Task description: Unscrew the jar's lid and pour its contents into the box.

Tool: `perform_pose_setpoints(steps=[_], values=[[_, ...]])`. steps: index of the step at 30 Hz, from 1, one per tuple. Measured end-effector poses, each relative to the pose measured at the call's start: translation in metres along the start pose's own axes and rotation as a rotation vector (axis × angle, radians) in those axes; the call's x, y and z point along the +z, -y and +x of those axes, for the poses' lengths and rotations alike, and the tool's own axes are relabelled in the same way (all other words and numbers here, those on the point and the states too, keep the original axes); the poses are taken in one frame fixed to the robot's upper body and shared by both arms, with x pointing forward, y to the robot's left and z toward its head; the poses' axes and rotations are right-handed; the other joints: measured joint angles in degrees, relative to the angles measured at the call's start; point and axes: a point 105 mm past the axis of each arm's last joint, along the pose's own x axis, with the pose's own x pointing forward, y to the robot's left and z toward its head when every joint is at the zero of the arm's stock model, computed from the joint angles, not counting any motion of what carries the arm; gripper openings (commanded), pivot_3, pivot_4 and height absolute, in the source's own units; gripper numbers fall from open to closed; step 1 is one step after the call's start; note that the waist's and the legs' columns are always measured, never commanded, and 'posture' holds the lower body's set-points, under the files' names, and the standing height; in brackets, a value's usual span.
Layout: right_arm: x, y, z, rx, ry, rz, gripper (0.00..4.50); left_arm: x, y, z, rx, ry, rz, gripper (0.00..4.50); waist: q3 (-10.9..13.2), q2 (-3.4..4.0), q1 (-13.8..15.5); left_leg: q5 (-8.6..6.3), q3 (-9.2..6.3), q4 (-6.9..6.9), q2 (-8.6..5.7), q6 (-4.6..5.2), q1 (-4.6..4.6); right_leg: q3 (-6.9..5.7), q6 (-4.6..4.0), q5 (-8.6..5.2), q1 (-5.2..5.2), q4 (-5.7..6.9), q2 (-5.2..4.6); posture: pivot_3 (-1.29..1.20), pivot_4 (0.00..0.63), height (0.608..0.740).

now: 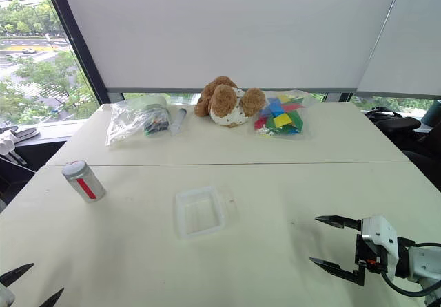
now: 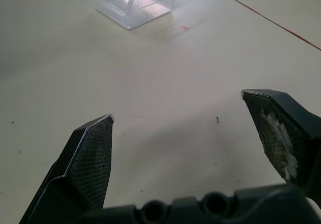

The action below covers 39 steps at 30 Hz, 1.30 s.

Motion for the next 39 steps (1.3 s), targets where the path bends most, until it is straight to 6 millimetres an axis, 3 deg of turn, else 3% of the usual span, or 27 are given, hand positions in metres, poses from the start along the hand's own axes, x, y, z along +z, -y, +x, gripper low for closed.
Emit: perform_pose_setpoints(steps=[4, 7, 10, 13, 16, 19, 26, 28, 31, 39], values=[[0.003, 0.004, 0.01, -0.011, 0.032, -0.008, 4.5, 0.002, -0.002, 0.002, 0.022, 0.001, -0.024, 4.43, 0.01, -0.02, -0.05, 0.0, 0.02, 0.05, 0.0, 0.0, 0.03, 0.0, 0.04, -0.03, 0.06, 0.01, 0.0, 0.0, 0.15, 0.74], [0.015, 0.007, 0.03, -0.019, 0.124, 0.01, 4.5, 0.007, -0.007, 0.004, 0.101, 0.052, -0.15, 4.43, 0.02, -0.02, -0.12, 0.0, 0.02, 0.05, 0.06, 0.0, 0.05, 0.01, 0.06, -0.03, 0.05, 0.07, 0.02, 0.0, 0.15, 0.74], [0.038, 0.01, 0.055, -0.028, 0.246, 0.049, 4.5, 0.012, -0.01, 0.001, 0.192, 0.113, -0.337, 4.43, 0.03, -0.02, -0.35, 0.01, 0.02, 0.04, 0.13, 0.01, 0.04, 0.0, 0.04, -0.02, -0.02, 0.13, 0.06, 0.0, 0.15, 0.74], [0.078, 0.017, 0.089, -0.058, 0.426, 0.038, 4.5, -0.002, -0.021, -0.016, 0.512, 0.145, -0.486, 4.43, 0.03, 0.04, -0.8, 0.03, 0.12, 0.03, 0.14, 0.05, 0.07, -0.01, 0.06, -0.01, -0.07, 0.12, 0.05, 0.0, 0.15, 0.74], [0.108, 0.014, 0.11, -0.039, 0.541, 0.001, 4.5, -0.018, -0.004, -0.017, 0.665, 0.117, -0.594, 4.43, 0.04, -0.13, -0.06, 0.06, 0.09, 0.14, 0.13, 0.08, 0.02, -0.25, -0.03, 0.08, -0.02, 0.11, 0.07, 0.0, 0.15, 0.74], [0.119, 0.017, 0.116, -0.034, 0.56, -0.037, 4.5, -0.019, 0.015, -0.007, 0.706, 0.081, -0.655, 4.43, -0.01, -0.35, 1.66, 0.05, -0.08, 0.31, -0.06, 0.07, -0.01, -0.49, -0.04, 0.08, 0.08, 0.08, 0.01, 0.0, 0.15, 0.74], [0.115, 0.016, 0.118, -0.015, 0.537, -0.045, 4.5, 0.017, 0.012, 0.034, 0.701, 0.123, -0.599, 4.43, -0.03, -0.01, 1.69, 0.09, -0.14, 0.17, -0.18, 0.14, -0.02, -0.55, -0.02, 0.07, 0.14, 0.08, -0.01, 0.0, 0.15, 0.74], [0.108, 0.018, 0.118, -0.011, 0.516, -0.04, 4.5, 0.03, -0.001, 0.051, 0.737, 0.16, -0.569, 4.43, -0.02, 0.31, 1.82, 0.13, -0.2, 0.06, -0.25, 0.18, -0.05, -0.56, 0.15, 0.08, 0.02, 0.17, 0.0, 0.0, 0.15, 0.74], [0.096, 0.021, 0.115, -0.002, 0.479, -0.029, 4.5, 0.06, -0.018, 0.08, 0.774, 0.248, -0.527, 4.43, -0.05, 0.19, 1.51, 0.12, -0.2, 0.07, -0.26, 0.17, -0.01, -0.57, 0.29, 0.18, 0.02, 0.24, 0.03, 0.0, 0.15, 0.74], [0.083, 0.027, 0.109, -0.012, 0.458, -0.024, 4.5, 0.07, -0.025, 0.125, 0.827, 0.201, -0.524, 4.43, -0.04, 0.15, 0.95, 0.21, -0.22, 0.22, -0.23, 0.05, 0.08, -0.54, 0.2, 0.26, 0.11, 0.33, 0.13, 0.0, 0.15, 0.74]])
